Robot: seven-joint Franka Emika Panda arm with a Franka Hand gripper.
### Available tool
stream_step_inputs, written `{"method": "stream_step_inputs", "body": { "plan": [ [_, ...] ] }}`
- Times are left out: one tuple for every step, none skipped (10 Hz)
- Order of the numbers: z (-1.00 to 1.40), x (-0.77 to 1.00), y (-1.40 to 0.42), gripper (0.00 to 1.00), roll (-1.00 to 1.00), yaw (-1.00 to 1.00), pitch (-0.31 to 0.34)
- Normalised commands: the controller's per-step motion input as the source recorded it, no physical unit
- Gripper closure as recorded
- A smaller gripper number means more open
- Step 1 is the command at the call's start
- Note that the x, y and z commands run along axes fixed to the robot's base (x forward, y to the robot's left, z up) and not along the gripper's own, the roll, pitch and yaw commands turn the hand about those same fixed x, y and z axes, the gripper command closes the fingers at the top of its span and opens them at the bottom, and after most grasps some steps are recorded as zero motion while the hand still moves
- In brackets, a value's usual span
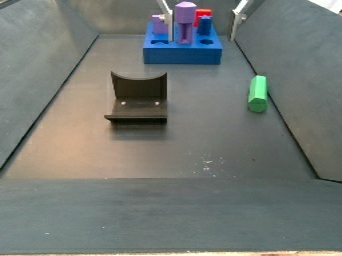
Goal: Pick up the hexagon object. Move up. Place the hexagon object on the fixture. Regrasp the hexagon object. Move to above the board. Insert the hexagon object.
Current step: Pick up the hexagon object.
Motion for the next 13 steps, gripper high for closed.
{"method": "stream_step_inputs", "body": {
  "plan": [
    [0.0, -0.05, 0.0, 0.0, 0.0, -0.07, 0.0],
    [-0.29, -0.51, 0.0, 0.0, 0.03, -0.31, -0.064],
    [-0.63, -0.69, -0.09, 0.0, 0.0, -0.37, -0.137],
    [-0.97, -0.6, -0.29, 0.0, 0.0, -0.36, -0.141],
    [-0.99, -0.61, -0.44, 0.0, -0.01, -0.29, -0.091],
    [-0.97, -0.61, -0.47, 0.0, -0.02, -0.27, -0.091],
    [-0.95, -0.65, -0.48, 0.0, -0.01, -0.23, -0.097],
    [-0.85, -0.77, -0.33, 0.0, -0.06, -0.2, -0.111],
    [-0.8, -0.8, -0.26, 0.0, -0.09, -0.22, -0.114],
    [-0.7, -0.76, -0.26, 0.0, -0.11, -0.22, -0.16],
    [-0.55, -0.46, -0.21, 0.0, -0.13, -0.17, -0.276],
    [-0.65, -0.33, -0.04, 0.0, -0.14, -0.14, -0.229],
    [-0.72, -0.31, 0.0, 0.0, -0.14, -0.12, -0.18]
  ]
}}
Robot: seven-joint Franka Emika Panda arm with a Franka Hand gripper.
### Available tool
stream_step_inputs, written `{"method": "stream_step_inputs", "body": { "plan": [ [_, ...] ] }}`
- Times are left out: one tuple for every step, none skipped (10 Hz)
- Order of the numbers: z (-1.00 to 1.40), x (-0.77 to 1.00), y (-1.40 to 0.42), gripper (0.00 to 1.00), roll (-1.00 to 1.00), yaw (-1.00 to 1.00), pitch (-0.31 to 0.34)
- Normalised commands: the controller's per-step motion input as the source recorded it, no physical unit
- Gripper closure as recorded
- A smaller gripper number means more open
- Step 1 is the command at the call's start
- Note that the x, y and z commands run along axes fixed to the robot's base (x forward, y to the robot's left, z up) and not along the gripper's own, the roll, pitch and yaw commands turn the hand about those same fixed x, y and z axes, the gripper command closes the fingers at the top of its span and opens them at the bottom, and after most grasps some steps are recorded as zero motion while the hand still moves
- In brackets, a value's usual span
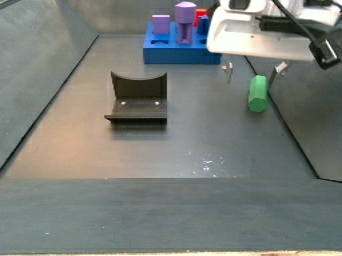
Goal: Pick up the hexagon object. Move up. Place the hexagon object on the fixture. Regrasp the hexagon object. Move to above the board. Insert the hexagon object.
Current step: Pick up the hexagon object.
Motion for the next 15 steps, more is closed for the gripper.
{"method": "stream_step_inputs", "body": {
  "plan": [
    [-0.74, -0.36, 0.04, 0.0, -0.15, -0.09, -0.161],
    [-0.77, -0.43, 0.02, 0.0, -0.13, -0.09, -0.17],
    [-0.76, -0.38, 0.0, 0.0, -0.14, -0.06, -0.163],
    [-0.78, -0.28, 0.0, 0.0, -0.15, -0.09, -0.141],
    [-0.79, 0.0, 0.0, 0.0, -0.16, -0.15, -0.12],
    [-0.83, 0.01, 0.05, 0.0, -0.14, -0.18, -0.093],
    [-0.9, 0.02, 0.05, 0.0, -0.11, -0.18, -0.069],
    [-0.92, 0.2, 0.0, 0.0, -0.09, -0.15, -0.043],
    [-0.92, 0.27, 0.0, 0.0, -0.09, -0.13, -0.033],
    [-0.93, 0.31, 0.0, 0.0, -0.08, -0.11, -0.046],
    [-0.94, 0.42, 0.0, 0.0, -0.09, -0.03, -0.057],
    [-0.88, 0.15, 0.0, 0.0, -0.06, -0.01, -0.059],
    [-0.29, -0.06, 0.0, 0.0, -0.02, 0.0, -0.086],
    [0.0, 0.0, 0.0, 0.0, -0.01, 0.0, -0.05],
    [0.0, 0.0, 0.0, 0.0, 0.0, 0.0, 0.0]
  ]
}}
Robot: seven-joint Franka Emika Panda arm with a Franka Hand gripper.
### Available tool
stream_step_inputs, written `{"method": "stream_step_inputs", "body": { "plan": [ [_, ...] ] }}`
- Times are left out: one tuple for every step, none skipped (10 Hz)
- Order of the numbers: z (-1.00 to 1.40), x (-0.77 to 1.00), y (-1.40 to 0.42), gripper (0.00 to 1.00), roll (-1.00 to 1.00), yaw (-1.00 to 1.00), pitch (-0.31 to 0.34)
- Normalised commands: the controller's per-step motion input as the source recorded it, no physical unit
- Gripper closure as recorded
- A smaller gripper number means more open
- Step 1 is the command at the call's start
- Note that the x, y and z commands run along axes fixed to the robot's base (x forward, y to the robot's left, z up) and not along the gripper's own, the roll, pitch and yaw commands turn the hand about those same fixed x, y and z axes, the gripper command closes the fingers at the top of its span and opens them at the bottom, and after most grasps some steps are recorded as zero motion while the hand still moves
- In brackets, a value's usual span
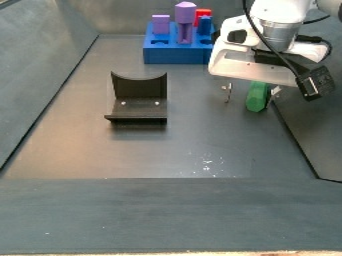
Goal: Pick up the hexagon object. Move up. Place the hexagon object on the fixture. Regrasp the hexagon object. Move to above the board. Insert the hexagon object.
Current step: Pick up the hexagon object.
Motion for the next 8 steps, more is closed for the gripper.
{"method": "stream_step_inputs", "body": {
  "plan": [
    [0.0, 0.0, 0.0, 1.0, 0.0, 0.0, 0.0],
    [0.0, 0.0, 0.0, 1.0, 0.0, 0.0, 0.0],
    [0.0, 0.0, 0.0, 1.0, 0.0, 0.0, 0.0],
    [0.0, 0.0, 0.0, 1.0, 0.0, 0.0, 0.0],
    [0.0, 0.0, 0.0, 1.0, 0.0, 0.0, 0.0],
    [0.0, 0.0, 0.0, 1.0, 0.0, 0.0, 0.0],
    [0.0, 0.0, 0.0, 1.0, 0.0, 0.0, 0.0],
    [0.0, 0.0, 0.0, 1.0, 0.0, 0.0, 0.0]
  ]
}}
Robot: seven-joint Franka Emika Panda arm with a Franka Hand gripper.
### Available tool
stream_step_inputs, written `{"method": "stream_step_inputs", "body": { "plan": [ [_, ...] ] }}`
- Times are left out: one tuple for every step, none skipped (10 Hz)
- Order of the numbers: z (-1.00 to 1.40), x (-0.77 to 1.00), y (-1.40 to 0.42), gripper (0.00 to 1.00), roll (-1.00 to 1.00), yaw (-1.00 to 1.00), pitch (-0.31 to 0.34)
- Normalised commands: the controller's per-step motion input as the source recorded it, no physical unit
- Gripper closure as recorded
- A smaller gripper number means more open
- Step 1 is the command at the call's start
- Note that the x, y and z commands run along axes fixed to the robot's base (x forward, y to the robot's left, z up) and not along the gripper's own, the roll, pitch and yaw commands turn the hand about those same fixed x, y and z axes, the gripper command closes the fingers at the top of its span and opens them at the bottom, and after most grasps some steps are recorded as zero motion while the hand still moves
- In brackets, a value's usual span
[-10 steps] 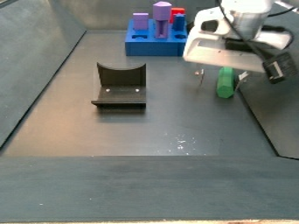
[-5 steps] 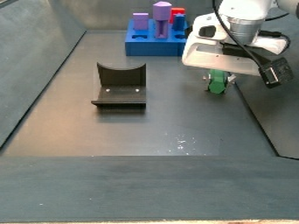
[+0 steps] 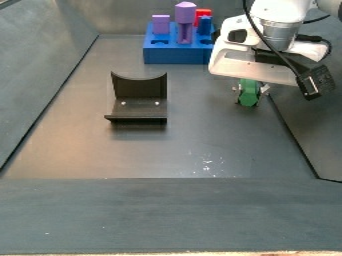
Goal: Pick up the hexagon object. Move up. Place the hexagon object on the fixture. Regrasp the hexagon object. Move to above the board. Insert the hexagon object.
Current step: Pick up the hexagon object, then move up.
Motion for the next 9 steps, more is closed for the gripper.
{"method": "stream_step_inputs", "body": {
  "plan": [
    [0.0, 0.0, 0.0, 1.0, 0.0, 0.0, 0.0],
    [0.0, 0.0, 0.0, 1.0, 0.0, 0.0, 0.0],
    [0.0, 0.0, 0.0, 1.0, 0.0, 0.0, 0.0],
    [0.83, 0.0, 0.0, 1.0, 0.0, 0.0, 0.0],
    [0.82, -0.01, -0.01, 1.0, 0.0, 0.03, 0.01],
    [0.75, -0.03, -0.01, 1.0, -0.01, 0.03, 0.041],
    [0.66, -0.01, -0.01, 1.0, -0.02, 0.03, 0.067],
    [0.52, -0.01, -0.01, 1.0, -0.03, 0.03, 0.082],
    [0.41, -0.01, -0.01, 1.0, -0.04, 0.03, 0.076]
  ]
}}
